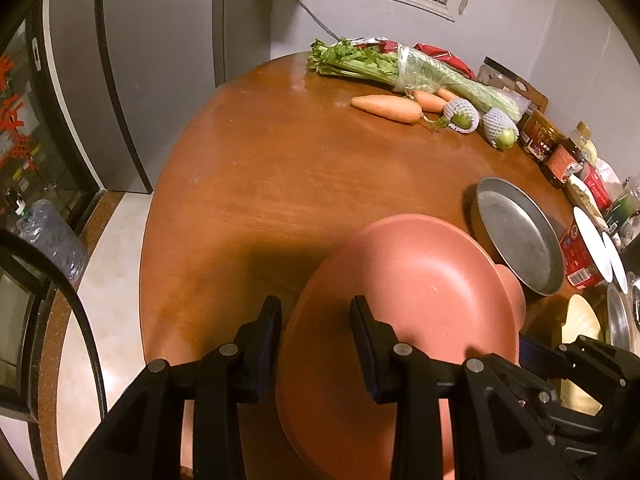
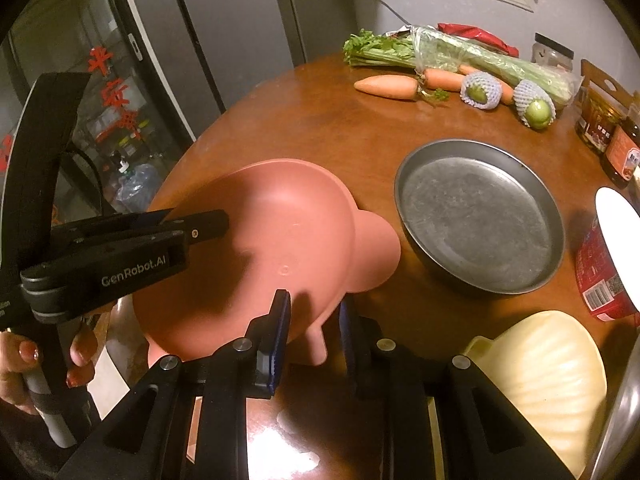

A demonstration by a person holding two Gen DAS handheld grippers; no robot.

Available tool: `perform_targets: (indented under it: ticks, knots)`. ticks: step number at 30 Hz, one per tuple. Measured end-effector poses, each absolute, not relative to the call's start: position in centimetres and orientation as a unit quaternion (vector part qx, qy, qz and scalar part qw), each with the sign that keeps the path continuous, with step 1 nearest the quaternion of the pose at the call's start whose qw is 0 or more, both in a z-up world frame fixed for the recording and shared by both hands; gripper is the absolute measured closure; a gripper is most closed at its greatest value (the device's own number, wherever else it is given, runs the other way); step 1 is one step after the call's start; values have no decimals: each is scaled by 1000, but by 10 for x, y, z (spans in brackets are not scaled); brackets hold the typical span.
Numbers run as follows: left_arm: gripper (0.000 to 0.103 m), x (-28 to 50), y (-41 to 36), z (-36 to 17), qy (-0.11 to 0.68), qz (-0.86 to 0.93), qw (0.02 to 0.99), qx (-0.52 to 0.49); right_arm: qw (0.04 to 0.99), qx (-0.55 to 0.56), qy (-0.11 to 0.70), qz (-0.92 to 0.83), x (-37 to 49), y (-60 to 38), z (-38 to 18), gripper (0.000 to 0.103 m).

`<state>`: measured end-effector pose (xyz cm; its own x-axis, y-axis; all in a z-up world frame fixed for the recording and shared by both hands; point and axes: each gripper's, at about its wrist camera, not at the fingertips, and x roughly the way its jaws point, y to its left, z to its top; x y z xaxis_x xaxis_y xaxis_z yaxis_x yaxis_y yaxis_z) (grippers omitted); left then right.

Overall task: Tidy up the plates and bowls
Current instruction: 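Slide the pink bowl away from the shell plate with the left tool, release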

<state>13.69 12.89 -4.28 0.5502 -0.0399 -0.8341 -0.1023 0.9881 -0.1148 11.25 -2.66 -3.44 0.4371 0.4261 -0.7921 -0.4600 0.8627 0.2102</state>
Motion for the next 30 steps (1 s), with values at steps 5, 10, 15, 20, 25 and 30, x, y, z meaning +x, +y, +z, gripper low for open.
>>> perform_targets:
  ticks: [5, 10, 15, 20, 25, 30]
  knots:
    - [63, 134, 128, -41, 470, 17, 879, -73, 851, -21, 460, 253, 112, -28, -32, 73]
    - [54, 126, 131, -35, 459, 25, 885, -75, 855, -11, 459, 241, 112, -35, -29, 66]
    - [49, 115, 131, -18, 439, 41, 896, -59, 864, -5, 445, 234, 108, -45, -18, 65]
    - [43, 103, 124, 0, 417, 40, 906, -52, 875, 6, 428, 227, 101, -56, -5, 64]
    - [39, 90, 113, 18, 395, 36, 917, -44, 889, 9, 401, 220, 89, -66, 12, 55]
    - [38, 77, 99, 31, 381, 29, 923, -33, 902, 10, 377, 209, 76, -78, 26, 54]
